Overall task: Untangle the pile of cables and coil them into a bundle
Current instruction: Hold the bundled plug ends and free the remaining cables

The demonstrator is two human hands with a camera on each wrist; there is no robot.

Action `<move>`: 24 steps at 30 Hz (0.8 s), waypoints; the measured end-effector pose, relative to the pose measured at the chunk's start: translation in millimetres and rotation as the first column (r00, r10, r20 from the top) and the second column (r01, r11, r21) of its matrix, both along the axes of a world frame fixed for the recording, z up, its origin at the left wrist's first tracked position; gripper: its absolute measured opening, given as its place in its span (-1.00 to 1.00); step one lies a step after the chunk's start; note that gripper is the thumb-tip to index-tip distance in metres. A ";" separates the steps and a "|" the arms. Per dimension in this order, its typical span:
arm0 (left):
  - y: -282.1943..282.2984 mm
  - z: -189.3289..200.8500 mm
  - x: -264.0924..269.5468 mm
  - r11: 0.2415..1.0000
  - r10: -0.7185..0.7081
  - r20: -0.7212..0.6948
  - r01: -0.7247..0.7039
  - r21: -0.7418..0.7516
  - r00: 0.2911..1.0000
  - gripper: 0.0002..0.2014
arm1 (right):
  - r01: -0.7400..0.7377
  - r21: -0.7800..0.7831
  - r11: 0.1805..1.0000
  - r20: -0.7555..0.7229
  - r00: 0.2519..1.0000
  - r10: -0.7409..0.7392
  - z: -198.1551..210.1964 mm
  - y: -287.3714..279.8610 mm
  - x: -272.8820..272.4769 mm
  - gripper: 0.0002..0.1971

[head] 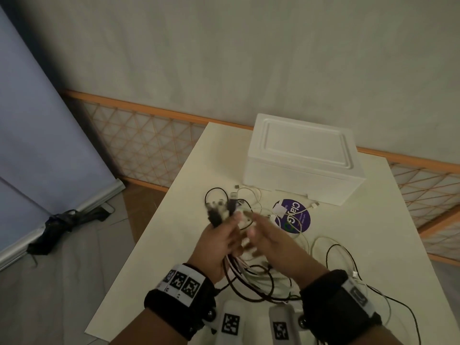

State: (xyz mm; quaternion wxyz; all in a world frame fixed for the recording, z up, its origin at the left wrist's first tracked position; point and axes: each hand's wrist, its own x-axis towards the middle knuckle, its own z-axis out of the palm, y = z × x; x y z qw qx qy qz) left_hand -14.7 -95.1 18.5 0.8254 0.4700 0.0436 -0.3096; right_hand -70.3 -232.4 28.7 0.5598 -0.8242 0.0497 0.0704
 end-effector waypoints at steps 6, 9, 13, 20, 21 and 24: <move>36.4 -36.5 19.6 0.962 0.268 -0.331 -0.272 0.034 0.905 -0.54 | -0.334 -0.564 0.755 -0.231 0.942 0.244 -17.9 -8.9 -33.4 -0.42; 55.8 -55.9 22.0 0.935 0.350 -0.388 -0.342 0.092 0.853 -0.49 | -0.287 -0.614 0.735 -0.185 0.958 0.219 -22.5 -24.4 -45.8 -0.40; 66.8 -73.7 20.3 0.915 0.388 -0.440 -0.396 0.077 0.810 -0.53 | -0.100 -0.759 0.643 0.050 0.976 0.212 -43.8 -47.4 -52.7 -0.39; 70.5 -81.1 16.9 0.881 0.449 -0.489 -0.463 0.101 0.748 -0.58 | -0.002 -0.909 0.418 -0.050 0.993 -0.104 -44.7 -89.9 -86.2 -0.39; 69.0 -80.7 15.9 0.890 0.437 -0.487 -0.443 0.109 0.756 -0.57 | -0.037 -0.907 0.419 -0.107 0.984 -0.145 -45.4 -90.1 -91.0 -0.50; 61.6 -80.1 15.2 0.909 0.413 -0.457 -0.386 0.156 0.788 -0.56 | -0.081 -0.859 0.505 -0.224 0.948 -0.228 -43.4 -82.5 -98.0 -0.77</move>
